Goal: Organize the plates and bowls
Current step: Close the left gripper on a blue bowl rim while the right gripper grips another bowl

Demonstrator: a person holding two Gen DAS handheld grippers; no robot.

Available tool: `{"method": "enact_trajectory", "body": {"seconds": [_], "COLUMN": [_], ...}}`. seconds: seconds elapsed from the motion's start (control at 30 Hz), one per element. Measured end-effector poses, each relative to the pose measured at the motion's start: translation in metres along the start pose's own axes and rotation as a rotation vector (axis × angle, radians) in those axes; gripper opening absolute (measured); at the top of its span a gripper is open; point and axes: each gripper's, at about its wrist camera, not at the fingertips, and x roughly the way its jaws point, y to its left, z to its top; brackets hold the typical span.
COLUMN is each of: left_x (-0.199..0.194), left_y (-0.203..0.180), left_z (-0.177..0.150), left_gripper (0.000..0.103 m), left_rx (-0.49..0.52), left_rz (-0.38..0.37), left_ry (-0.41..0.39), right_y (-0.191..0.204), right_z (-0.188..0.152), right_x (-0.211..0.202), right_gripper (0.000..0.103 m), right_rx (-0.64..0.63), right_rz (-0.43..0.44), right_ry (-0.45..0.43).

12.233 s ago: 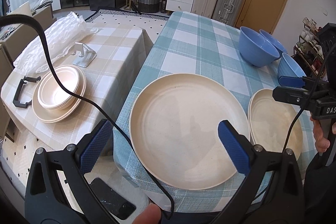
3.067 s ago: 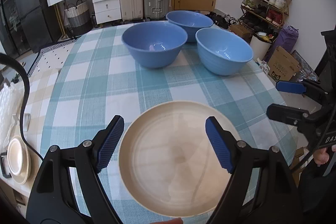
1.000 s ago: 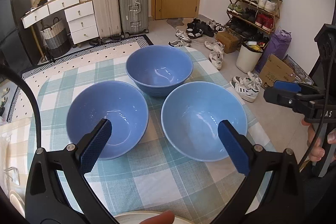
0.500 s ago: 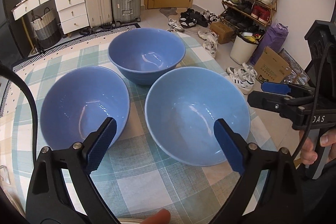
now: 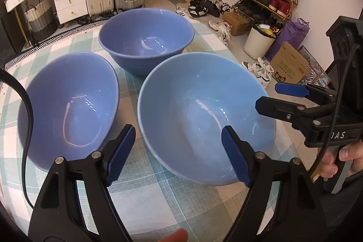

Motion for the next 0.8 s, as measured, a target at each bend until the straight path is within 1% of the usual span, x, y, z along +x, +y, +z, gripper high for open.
{"method": "enact_trajectory", "body": {"seconds": [0.07,0.13,0.23,0.37,0.43,0.53,0.57,0.63,0.67,0.73,0.8], "left_x": [0.006,0.013,0.024,0.038,0.043,0.052,0.055,0.061,0.062,0.068,0.072], "left_y": [-0.001,0.000,0.003,0.006,0.008,0.011,0.013,0.016,0.018,0.020,0.021], "left_z": [0.000,0.001,0.003,0.004,0.005,0.007,0.008,0.009,0.009,0.009,0.010], "left_gripper": [0.072,0.069,0.065,0.062,0.054,0.046,0.044,0.035,0.034,0.027,0.024], "left_rx": [0.000,-0.004,-0.013,-0.021,-0.027,-0.042,-0.047,-0.064,-0.070,-0.075,-0.074], "left_rz": [-0.007,-0.009,-0.015,-0.015,-0.021,-0.021,-0.020,-0.016,-0.015,-0.011,0.001], "left_ry": [0.013,0.024,0.039,0.058,0.068,0.077,0.080,0.083,0.085,0.090,0.091], "right_y": [0.000,0.000,0.001,0.004,0.005,0.006,0.007,0.007,0.007,0.007,0.008], "right_z": [0.000,0.000,0.000,-0.001,-0.001,-0.001,-0.001,-0.001,-0.001,-0.002,-0.003], "right_x": [0.003,0.007,0.014,0.022,0.025,0.029,0.030,0.035,0.037,0.041,0.044], "right_gripper": [0.095,0.091,0.088,0.083,0.077,0.068,0.067,0.059,0.058,0.052,0.048], "right_rx": [0.001,-0.001,0.001,-0.005,-0.011,-0.015,-0.017,-0.018,-0.016,-0.016,-0.009], "right_rz": [0.004,0.013,0.021,0.023,0.007,0.008,0.009,0.022,0.025,0.021,0.023], "right_ry": [0.006,0.020,0.037,0.054,0.058,0.070,0.073,0.095,0.104,0.112,0.121]}}
